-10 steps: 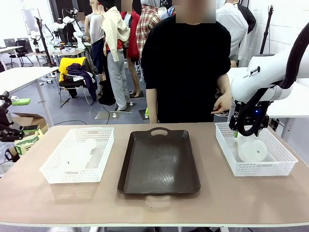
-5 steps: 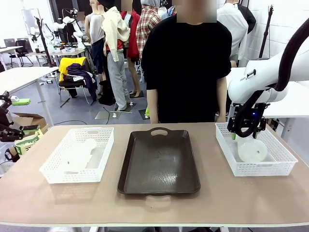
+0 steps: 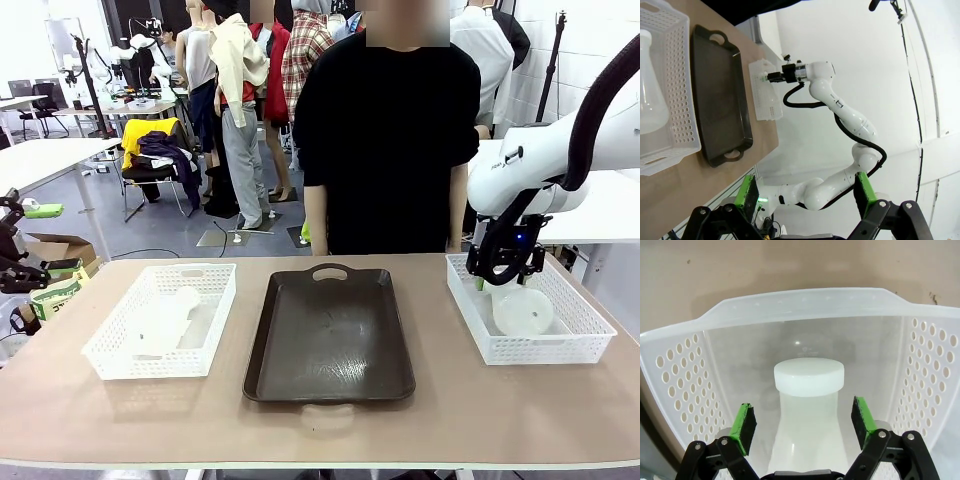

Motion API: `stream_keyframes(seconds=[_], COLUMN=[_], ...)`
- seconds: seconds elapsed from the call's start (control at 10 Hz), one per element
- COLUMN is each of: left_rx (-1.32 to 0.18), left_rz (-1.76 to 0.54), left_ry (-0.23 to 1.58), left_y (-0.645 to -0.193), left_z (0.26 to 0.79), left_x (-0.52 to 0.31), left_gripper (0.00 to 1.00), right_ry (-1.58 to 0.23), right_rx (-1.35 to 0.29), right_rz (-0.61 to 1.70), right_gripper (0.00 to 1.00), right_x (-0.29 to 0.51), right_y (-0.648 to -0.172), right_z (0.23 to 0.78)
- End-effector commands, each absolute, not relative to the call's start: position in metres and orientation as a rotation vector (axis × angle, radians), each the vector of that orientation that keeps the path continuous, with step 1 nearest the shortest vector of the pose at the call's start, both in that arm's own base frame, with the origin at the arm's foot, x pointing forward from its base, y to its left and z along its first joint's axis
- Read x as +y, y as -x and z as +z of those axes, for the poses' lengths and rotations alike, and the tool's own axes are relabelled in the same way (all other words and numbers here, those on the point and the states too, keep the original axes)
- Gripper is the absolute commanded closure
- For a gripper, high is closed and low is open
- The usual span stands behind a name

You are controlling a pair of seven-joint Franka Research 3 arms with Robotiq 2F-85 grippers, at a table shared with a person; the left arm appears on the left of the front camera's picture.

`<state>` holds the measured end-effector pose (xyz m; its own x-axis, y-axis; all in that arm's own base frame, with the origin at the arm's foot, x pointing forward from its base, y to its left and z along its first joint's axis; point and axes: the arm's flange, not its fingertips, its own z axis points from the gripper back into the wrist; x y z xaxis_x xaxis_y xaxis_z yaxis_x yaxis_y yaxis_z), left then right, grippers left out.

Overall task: Prepare the laboratory tools.
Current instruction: Pick up the Big flask that the person points to.

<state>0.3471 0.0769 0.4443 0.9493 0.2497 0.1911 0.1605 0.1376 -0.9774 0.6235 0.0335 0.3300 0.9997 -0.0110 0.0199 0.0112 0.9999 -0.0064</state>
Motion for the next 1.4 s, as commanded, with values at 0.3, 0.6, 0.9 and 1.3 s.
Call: stream_keyframes(seconds=[0.3, 0.6, 0.9, 1.3], left_rx=[-0.343, -0.343, -0.343, -0.343], left_rz=[0.052, 0.052, 0.052, 0.052], left_ry=[1.442, 1.442, 1.442, 1.442], left_y=[-0.3449, -0.3449, -0.3449, -0.3449], left_z=[0.4449, 0.4449, 0.4449, 0.4449], left_x=[0.0780, 0.0780, 0.0780, 0.0780], left_gripper=[0.00, 0.00, 0.00, 0.00], right_ry=[-0.013, -0.020, 0.002, 0.002], right_rx=[-0.024, -0.033, -0.027, -0.027], right_rz=[-0.050, -0.067, -0.033, -0.033], right_gripper=[0.86, 1.00, 1.00, 1.00], right_x=[0.0374, 0.0333, 0.0326, 0.0326], right_y=[-0.6310, -0.6302, -0.6258, -0.6258], right_z=[0.3336, 0.3359, 0.3333, 0.3333])
